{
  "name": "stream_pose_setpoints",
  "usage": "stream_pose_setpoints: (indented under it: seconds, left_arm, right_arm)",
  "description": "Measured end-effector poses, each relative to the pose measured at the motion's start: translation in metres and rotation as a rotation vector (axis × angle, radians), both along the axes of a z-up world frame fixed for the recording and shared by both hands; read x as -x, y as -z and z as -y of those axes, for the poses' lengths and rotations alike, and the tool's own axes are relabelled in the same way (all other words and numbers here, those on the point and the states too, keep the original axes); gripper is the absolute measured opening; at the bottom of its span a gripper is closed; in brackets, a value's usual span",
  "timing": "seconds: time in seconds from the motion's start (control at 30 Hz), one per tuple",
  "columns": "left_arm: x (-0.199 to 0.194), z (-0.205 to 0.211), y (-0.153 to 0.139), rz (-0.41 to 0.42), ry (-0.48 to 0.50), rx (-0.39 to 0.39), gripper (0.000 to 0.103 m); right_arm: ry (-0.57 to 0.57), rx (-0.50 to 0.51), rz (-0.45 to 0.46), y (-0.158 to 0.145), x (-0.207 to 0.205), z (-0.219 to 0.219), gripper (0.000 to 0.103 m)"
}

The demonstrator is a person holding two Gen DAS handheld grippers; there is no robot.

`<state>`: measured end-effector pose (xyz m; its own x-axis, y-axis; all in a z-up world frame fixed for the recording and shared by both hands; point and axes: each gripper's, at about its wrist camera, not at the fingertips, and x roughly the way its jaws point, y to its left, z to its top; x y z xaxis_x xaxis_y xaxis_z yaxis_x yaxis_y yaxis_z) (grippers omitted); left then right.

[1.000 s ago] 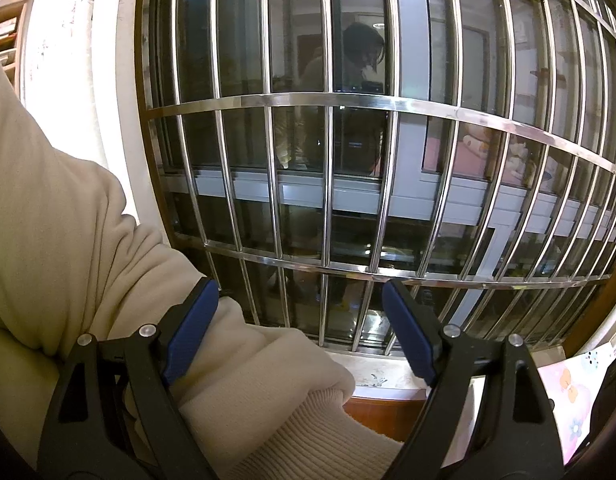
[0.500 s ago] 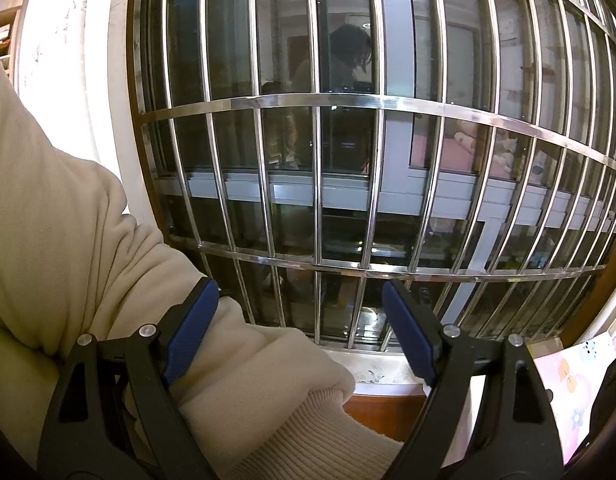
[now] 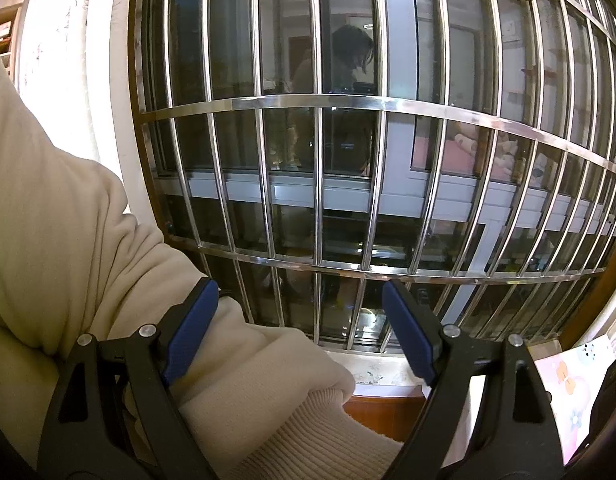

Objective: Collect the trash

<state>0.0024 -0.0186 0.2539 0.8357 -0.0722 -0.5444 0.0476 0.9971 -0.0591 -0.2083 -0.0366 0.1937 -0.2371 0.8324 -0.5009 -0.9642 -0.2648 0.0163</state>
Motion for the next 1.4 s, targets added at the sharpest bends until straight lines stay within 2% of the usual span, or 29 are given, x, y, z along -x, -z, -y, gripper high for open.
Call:
stream_pose_setpoints:
  seconds: [0.57,1.4]
  left_arm:
    - [0.017,-0.030,0.003,0.017,-0.046,0.006,0.085]
    - [0.020,-0.029,0.004,0.015,-0.049,0.007,0.085]
  right_arm:
    - [-0.055,0.009,0.013,0.003,0.015,-0.014,0.083]
    - [-0.059,0.011,0.012,0.006,0.016,-0.014,0.083]
